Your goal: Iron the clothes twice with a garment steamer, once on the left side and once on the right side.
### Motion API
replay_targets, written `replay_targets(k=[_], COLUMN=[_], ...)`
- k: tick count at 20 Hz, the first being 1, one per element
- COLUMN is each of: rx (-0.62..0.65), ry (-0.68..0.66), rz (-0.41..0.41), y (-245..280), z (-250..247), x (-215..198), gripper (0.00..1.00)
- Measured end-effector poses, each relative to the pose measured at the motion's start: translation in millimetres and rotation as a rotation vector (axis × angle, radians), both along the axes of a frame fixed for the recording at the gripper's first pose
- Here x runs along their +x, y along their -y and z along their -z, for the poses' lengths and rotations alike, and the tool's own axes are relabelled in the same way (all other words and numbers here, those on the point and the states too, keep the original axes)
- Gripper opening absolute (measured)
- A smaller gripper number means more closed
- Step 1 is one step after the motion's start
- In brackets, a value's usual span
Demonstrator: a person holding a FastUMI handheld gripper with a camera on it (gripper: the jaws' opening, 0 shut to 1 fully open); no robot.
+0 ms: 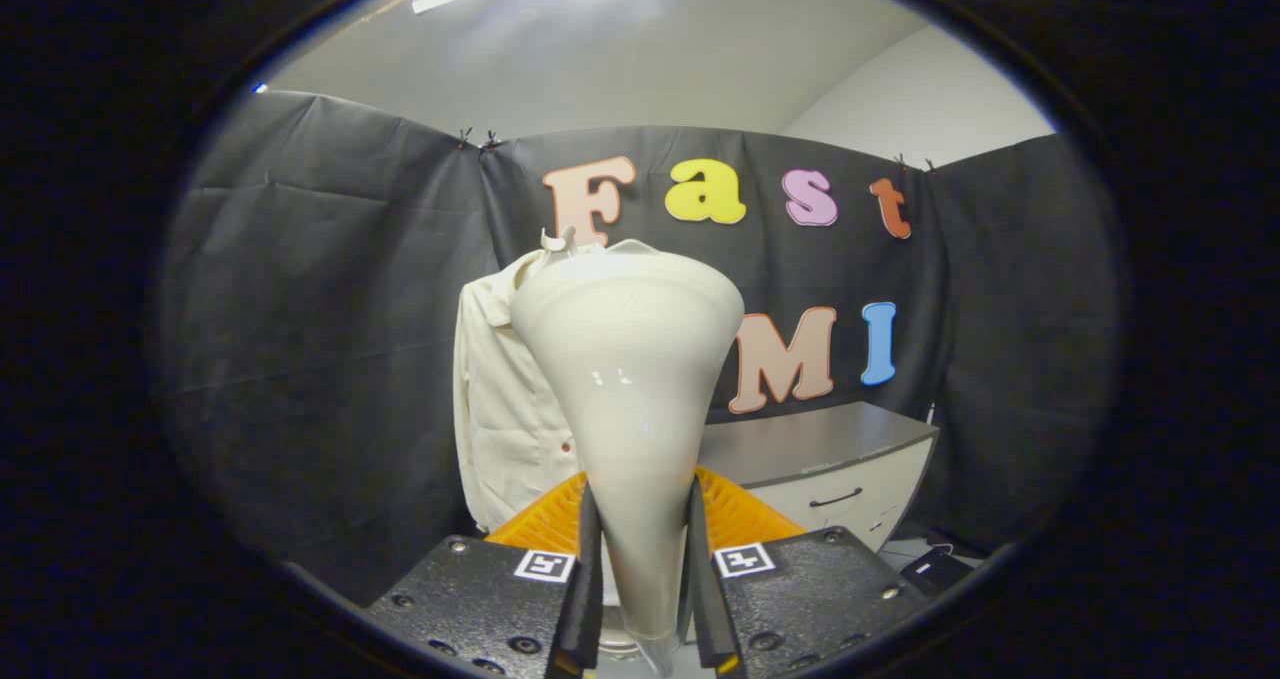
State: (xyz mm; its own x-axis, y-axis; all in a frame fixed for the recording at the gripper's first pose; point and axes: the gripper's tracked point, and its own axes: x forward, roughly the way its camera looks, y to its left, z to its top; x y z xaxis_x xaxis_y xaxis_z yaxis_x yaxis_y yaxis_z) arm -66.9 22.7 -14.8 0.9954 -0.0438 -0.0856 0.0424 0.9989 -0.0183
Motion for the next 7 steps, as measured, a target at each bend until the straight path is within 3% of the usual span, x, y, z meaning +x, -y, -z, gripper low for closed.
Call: replay_targets(k=[7], rx=[-0.010], ry=[-0.013], rz=[0.016], y=[11.0], z=[3.1], x=[3.7], gripper=[0.37])
